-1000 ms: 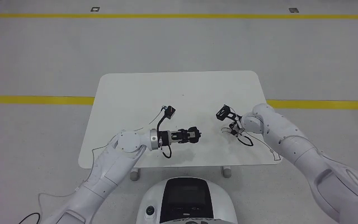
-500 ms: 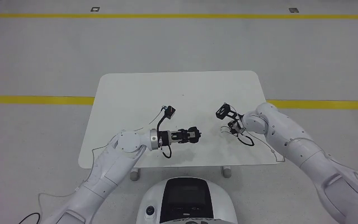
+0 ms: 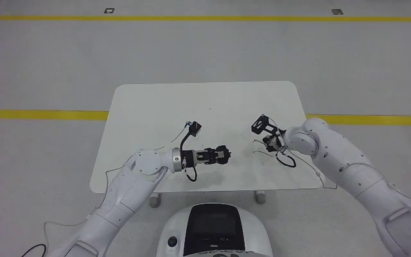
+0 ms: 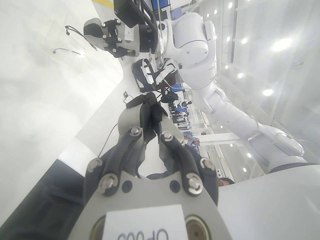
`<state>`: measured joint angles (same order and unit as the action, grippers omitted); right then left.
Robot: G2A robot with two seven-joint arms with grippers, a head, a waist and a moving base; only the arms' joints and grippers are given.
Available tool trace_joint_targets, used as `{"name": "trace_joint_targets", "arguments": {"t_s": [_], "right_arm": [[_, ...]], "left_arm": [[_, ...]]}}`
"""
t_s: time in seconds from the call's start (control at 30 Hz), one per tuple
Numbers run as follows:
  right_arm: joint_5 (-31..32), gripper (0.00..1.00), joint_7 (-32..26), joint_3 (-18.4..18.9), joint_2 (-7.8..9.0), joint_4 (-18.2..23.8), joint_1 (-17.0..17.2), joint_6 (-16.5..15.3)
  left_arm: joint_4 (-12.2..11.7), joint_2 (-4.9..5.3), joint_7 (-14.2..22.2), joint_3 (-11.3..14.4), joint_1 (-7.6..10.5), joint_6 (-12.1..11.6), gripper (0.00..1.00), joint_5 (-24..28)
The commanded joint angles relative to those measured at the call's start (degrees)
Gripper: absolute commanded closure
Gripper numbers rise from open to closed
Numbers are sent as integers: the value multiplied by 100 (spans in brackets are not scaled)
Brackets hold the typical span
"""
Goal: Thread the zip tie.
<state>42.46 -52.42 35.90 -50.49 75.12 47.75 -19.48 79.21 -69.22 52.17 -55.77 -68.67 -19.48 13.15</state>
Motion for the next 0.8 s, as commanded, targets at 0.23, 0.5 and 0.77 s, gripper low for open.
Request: {"name": "trace_joint_targets", "arguments": {"t_s": [0.23, 0.5, 0.77], "right_arm": [[-121, 100, -5, -162, -110, -225, -20, 0], [-225, 100, 57, -386, -277, -541, -171, 0], [-327, 83, 62, -637, -411, -818, -337, 0]], "left_arm": [[0, 0, 0, 0, 0, 0, 100, 0], [0, 0, 0, 0, 0, 0, 100, 0], [0, 0, 0, 0, 0, 0, 100, 0]]}}
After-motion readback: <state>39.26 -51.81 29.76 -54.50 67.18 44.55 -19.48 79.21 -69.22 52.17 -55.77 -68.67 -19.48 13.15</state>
